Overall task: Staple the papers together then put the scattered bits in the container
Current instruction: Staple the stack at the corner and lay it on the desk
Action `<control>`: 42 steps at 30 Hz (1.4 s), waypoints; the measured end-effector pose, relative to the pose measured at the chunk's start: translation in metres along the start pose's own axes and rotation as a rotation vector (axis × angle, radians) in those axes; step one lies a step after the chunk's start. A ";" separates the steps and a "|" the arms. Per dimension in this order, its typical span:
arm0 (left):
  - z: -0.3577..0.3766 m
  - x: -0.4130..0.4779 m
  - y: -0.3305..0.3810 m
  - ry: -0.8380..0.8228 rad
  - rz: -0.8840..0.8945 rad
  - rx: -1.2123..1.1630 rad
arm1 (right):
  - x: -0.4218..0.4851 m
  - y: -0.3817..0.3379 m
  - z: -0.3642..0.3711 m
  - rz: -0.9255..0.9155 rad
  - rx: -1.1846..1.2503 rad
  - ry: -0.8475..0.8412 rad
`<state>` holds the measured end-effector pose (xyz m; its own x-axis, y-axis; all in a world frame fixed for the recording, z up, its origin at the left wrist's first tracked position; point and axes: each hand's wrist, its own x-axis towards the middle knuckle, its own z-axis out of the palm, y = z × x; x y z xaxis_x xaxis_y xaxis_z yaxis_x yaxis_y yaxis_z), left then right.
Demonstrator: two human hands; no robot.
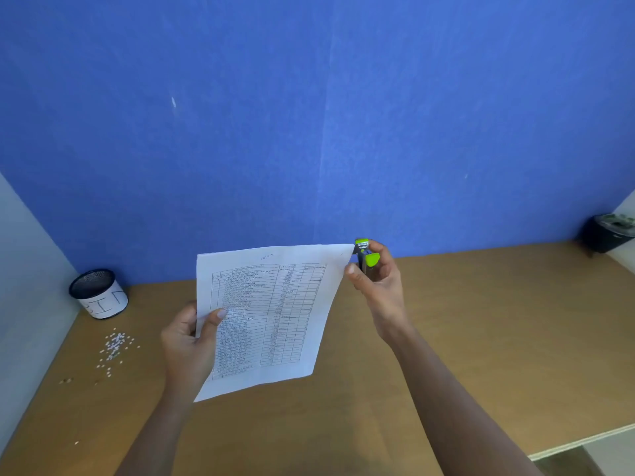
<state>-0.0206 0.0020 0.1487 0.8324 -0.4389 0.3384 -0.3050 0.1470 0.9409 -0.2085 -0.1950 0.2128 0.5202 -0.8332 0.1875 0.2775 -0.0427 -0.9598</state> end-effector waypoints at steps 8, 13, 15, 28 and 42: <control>0.002 -0.004 -0.001 -0.007 -0.024 -0.006 | 0.003 -0.006 0.007 0.014 0.041 0.094; 0.002 -0.004 -0.001 -0.006 -0.038 -0.017 | 0.003 -0.011 0.011 -0.006 0.037 0.078; 0.002 -0.004 -0.002 -0.016 -0.039 -0.010 | 0.002 -0.013 0.013 -0.009 0.033 0.070; 0.016 0.004 -0.017 -0.068 -0.356 0.194 | -0.007 -0.015 0.034 -0.144 -0.009 0.050; 0.054 -0.001 0.112 -0.410 -0.412 -0.184 | -0.045 0.016 0.065 -0.705 -0.496 -0.062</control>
<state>-0.0805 -0.0296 0.2531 0.6075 -0.7927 -0.0512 0.1195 0.0275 0.9924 -0.1755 -0.1222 0.2020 0.4063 -0.4908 0.7707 0.1751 -0.7860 -0.5929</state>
